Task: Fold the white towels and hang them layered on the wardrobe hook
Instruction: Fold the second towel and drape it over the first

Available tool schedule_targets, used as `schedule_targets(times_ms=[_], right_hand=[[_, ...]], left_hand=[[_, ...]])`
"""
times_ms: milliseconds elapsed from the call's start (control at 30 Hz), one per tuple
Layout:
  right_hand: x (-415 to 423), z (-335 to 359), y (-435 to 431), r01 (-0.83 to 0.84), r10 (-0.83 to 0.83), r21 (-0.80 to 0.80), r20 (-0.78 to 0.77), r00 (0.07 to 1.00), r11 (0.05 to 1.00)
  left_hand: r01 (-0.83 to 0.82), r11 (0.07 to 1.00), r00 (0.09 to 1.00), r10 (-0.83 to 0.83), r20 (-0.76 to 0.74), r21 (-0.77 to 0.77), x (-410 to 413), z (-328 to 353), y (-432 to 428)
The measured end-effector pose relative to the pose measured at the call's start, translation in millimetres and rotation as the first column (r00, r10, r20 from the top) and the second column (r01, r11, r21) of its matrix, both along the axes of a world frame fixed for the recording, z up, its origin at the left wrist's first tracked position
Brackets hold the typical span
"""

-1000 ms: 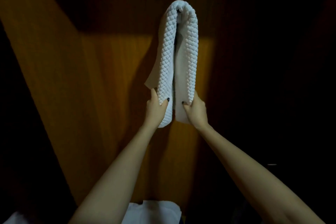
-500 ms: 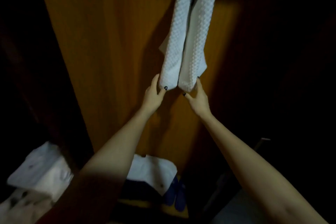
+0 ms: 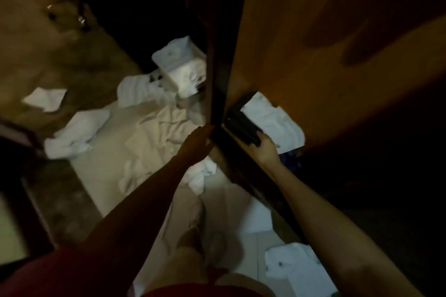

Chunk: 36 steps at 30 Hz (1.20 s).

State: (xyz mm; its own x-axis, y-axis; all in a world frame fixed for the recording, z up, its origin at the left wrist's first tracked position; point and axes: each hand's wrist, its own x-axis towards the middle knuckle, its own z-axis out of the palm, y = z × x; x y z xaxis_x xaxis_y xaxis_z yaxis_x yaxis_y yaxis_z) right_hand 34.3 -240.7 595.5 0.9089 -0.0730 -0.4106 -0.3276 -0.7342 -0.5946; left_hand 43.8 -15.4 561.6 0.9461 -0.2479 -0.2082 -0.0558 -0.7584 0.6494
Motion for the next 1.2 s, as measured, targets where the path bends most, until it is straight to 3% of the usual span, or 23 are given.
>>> schedule_targets(times_ms=[233,400,700,1033,1200], right_hand=[[-21,-97,97,-0.294,0.28,-0.031,-0.224,0.934,0.955],[-16,-151,153,-0.318,0.314,0.036,-0.297,0.902,0.947],[32,-271,254,-0.33,0.339,0.094,-0.408,0.848,0.939],[80,-480,297,-0.473,0.431,0.048,-0.501,0.75,0.879],[108,-605,301,-0.434,0.374,0.005,-0.514,0.772,0.901]], left_hand=[[-0.205,0.963,0.951,0.238,-0.198,0.174,-97,-94,117],[-0.392,0.902,0.858,0.429,-0.283,0.179,-124,-142,182],[-0.511,0.852,0.769,0.512,-0.382,0.112,-98,-255,240],[-0.58,0.81,0.664,0.531,-0.527,0.085,-47,-464,248],[-0.736,0.675,0.541,0.63,-0.557,0.049,-18,-583,244]])
